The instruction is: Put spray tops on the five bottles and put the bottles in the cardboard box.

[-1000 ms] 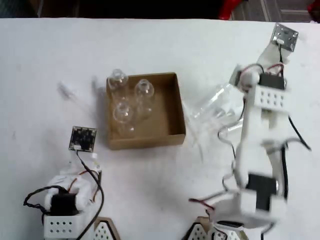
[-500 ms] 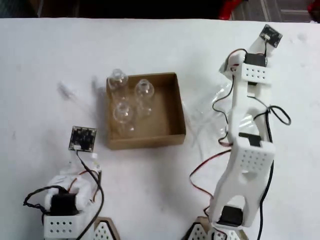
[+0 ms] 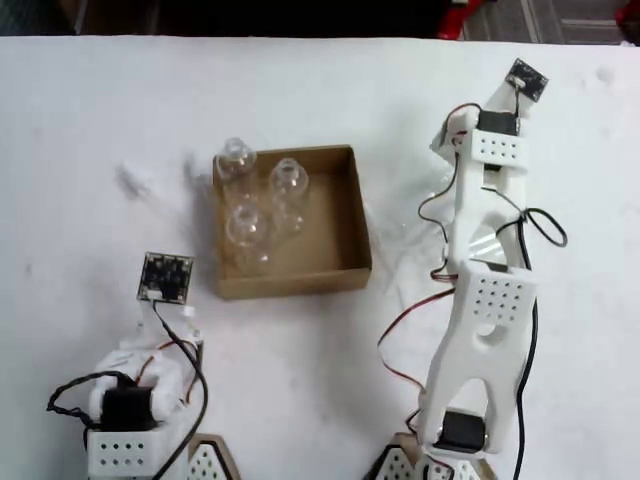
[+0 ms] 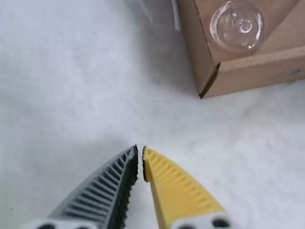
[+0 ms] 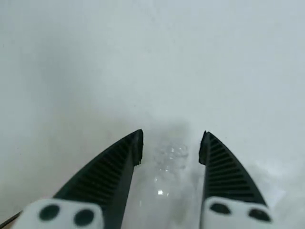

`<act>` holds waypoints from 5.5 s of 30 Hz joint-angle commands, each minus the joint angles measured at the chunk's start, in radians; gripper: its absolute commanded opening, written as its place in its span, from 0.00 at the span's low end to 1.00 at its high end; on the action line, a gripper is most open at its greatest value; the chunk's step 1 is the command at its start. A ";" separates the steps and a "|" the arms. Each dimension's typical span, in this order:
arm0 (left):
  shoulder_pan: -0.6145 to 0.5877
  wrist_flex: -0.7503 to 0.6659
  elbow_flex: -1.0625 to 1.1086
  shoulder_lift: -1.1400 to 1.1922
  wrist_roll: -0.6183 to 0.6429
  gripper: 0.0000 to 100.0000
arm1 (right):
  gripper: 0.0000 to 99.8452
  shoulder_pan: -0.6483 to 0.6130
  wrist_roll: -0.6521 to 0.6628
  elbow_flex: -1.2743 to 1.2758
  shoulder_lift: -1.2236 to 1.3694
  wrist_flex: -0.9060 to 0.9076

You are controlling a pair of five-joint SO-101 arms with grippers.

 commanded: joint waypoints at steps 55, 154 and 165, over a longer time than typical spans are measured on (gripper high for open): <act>-0.012 0.003 -0.003 -0.010 0.014 0.02 | 0.02 -0.016 0.270 -0.767 -0.170 0.529; -0.013 0.003 -0.003 -0.010 0.014 0.02 | 0.02 -0.440 0.499 1.815 -1.040 -2.137; -0.013 0.003 -0.003 -0.010 0.014 0.02 | 0.02 -0.420 0.499 1.663 -0.751 -2.278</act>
